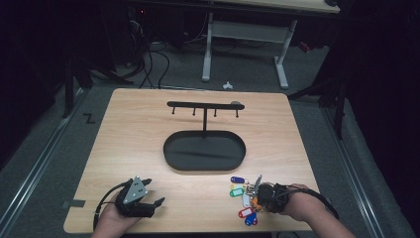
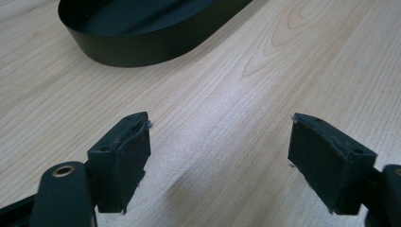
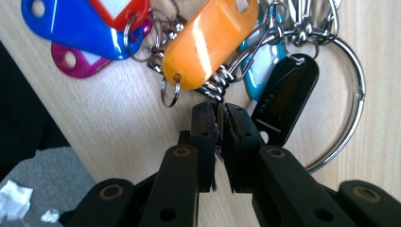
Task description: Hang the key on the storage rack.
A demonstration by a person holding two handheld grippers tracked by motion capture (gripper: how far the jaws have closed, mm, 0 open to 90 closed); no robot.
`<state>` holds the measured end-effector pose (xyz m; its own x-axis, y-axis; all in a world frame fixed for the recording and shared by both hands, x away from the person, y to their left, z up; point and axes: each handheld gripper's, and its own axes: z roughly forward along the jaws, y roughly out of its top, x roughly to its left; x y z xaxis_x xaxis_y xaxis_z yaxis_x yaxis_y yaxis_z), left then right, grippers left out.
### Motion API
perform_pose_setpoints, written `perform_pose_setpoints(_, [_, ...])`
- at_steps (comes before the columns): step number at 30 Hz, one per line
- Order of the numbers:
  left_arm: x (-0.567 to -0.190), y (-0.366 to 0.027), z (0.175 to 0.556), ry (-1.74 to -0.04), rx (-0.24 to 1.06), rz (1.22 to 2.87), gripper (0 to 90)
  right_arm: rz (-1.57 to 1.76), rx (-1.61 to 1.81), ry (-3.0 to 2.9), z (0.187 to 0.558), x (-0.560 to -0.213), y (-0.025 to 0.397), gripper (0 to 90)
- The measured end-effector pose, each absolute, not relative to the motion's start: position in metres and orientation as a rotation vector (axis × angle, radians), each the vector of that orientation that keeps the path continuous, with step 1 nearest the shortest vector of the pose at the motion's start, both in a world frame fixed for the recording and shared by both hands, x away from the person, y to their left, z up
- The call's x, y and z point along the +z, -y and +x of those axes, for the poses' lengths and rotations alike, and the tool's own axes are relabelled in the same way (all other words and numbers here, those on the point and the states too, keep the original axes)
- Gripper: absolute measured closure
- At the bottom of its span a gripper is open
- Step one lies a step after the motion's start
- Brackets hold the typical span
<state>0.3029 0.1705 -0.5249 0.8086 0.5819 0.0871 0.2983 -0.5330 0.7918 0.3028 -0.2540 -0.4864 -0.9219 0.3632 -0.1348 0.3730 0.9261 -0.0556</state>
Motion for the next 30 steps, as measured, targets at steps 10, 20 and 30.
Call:
perform_pose_setpoints(10, [-0.525, -0.169, 0.303, -0.64, 0.431, 2.168, 22.2, 0.625, -0.108, -2.983, 0.308, -0.487, 0.245, 79.8])
perform_pose_setpoints(20, [-0.526, -0.17, 0.303, -0.641, 0.429, 2.167, 22.2, 0.766, -0.046, -2.987, 0.311, -0.487, 0.248, 74.9])
perform_pose_setpoints(30, [-0.526, -0.168, 0.302, -0.634, 0.427, 2.175, 22.2, 0.793, -0.01, -3.02, 0.31, -0.487, 0.251, 86.5])
